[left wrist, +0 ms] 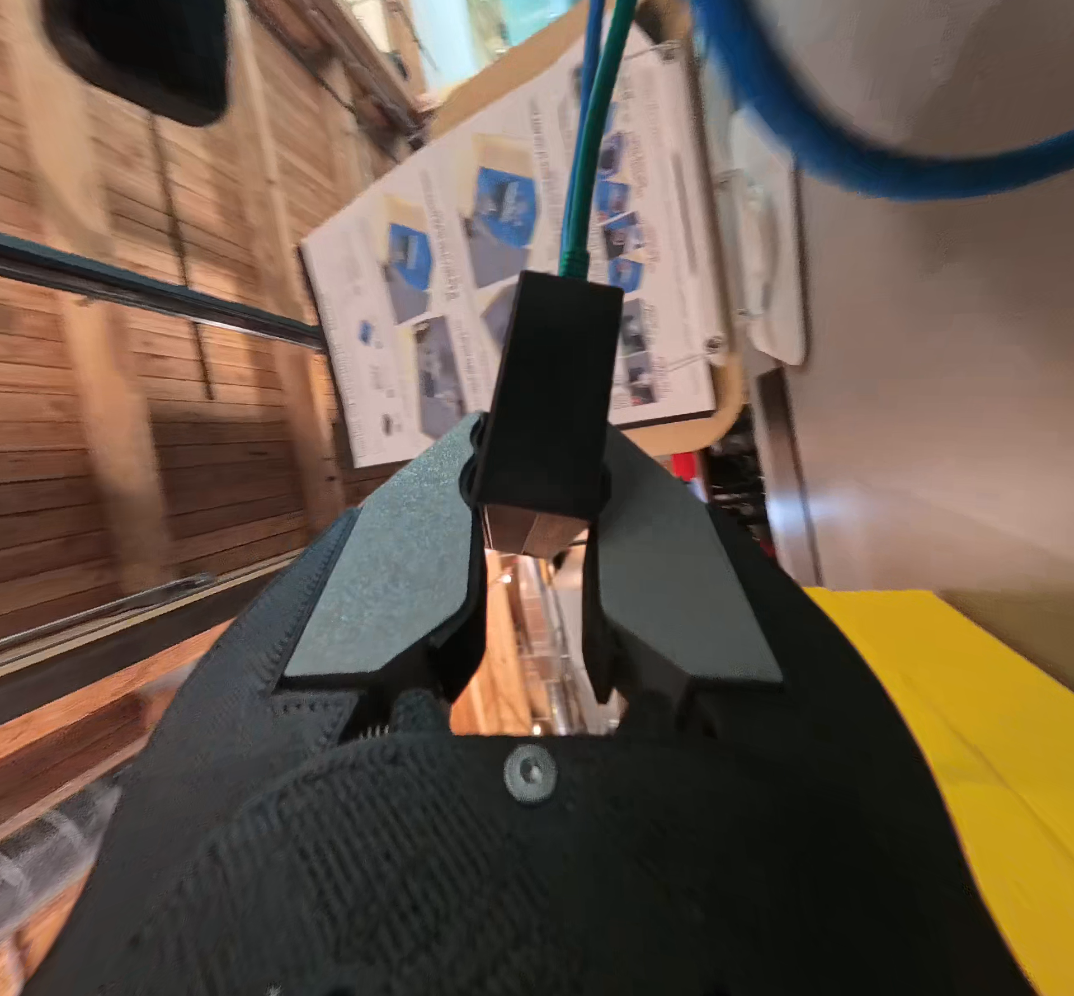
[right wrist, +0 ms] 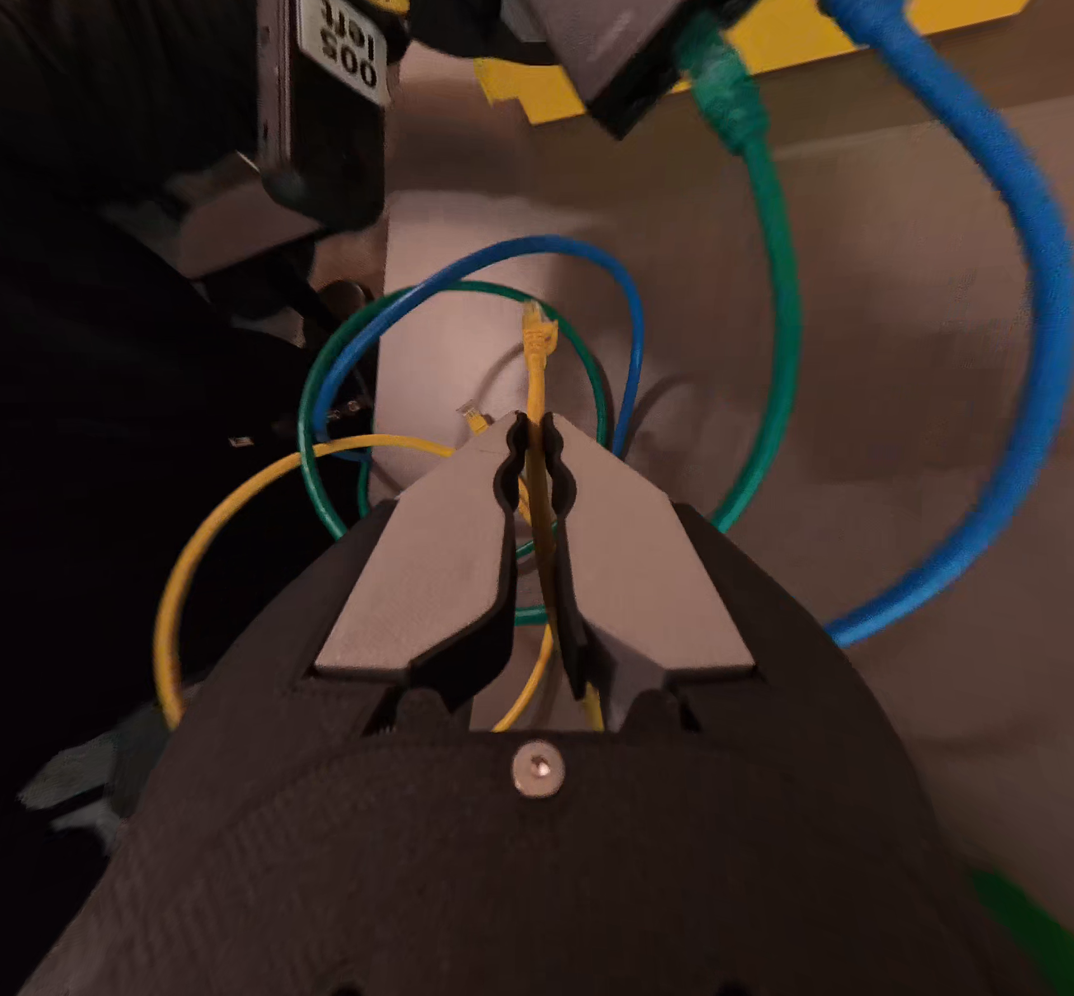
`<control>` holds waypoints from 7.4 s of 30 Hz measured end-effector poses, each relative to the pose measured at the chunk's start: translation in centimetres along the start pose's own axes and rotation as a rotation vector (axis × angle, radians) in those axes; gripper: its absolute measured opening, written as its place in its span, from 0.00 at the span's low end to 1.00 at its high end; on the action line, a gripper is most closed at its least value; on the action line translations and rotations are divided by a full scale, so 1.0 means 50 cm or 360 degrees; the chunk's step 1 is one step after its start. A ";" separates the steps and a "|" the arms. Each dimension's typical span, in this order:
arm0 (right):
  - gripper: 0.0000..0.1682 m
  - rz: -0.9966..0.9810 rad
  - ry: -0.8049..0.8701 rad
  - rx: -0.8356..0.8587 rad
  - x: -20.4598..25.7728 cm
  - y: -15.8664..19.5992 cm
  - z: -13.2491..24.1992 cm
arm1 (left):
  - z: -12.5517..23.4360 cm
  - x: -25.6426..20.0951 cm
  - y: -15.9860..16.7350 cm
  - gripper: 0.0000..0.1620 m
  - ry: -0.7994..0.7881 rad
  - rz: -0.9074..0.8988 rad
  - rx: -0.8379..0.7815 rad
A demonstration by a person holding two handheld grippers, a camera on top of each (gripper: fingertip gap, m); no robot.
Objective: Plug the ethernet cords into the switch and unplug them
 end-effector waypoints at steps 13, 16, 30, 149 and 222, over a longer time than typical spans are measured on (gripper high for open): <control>0.24 0.0361 0.0731 0.0211 -0.070 0.037 -0.062 | 0.017 -0.072 -0.021 0.19 0.0270 -0.0177 -0.0101; 0.26 0.0494 0.0697 0.0233 -0.053 0.035 -0.044 | 0.022 -0.080 -0.019 0.18 0.0287 -0.0180 -0.0094; 0.34 0.0283 0.0954 0.0594 -0.124 0.123 0.059 | 0.022 -0.093 -0.022 0.18 0.0370 -0.0149 -0.0099; 0.04 0.0385 0.0376 -0.0517 0.078 -0.076 0.001 | 0.088 0.055 -0.078 0.19 -0.0504 -0.0082 -0.0339; 0.13 0.0833 0.1926 -0.0116 0.116 -0.204 0.270 | 0.164 0.124 0.044 0.26 0.0587 0.2456 -0.0016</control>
Point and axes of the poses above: each gripper's, where its closed fingertips meet, z back along the fingers, y out of its underside, x = y × z across the jaws, the point moved 4 cm from there along z, back along the fingers, and after that the axes turned 1 degree about x, right-handed, at the moved point
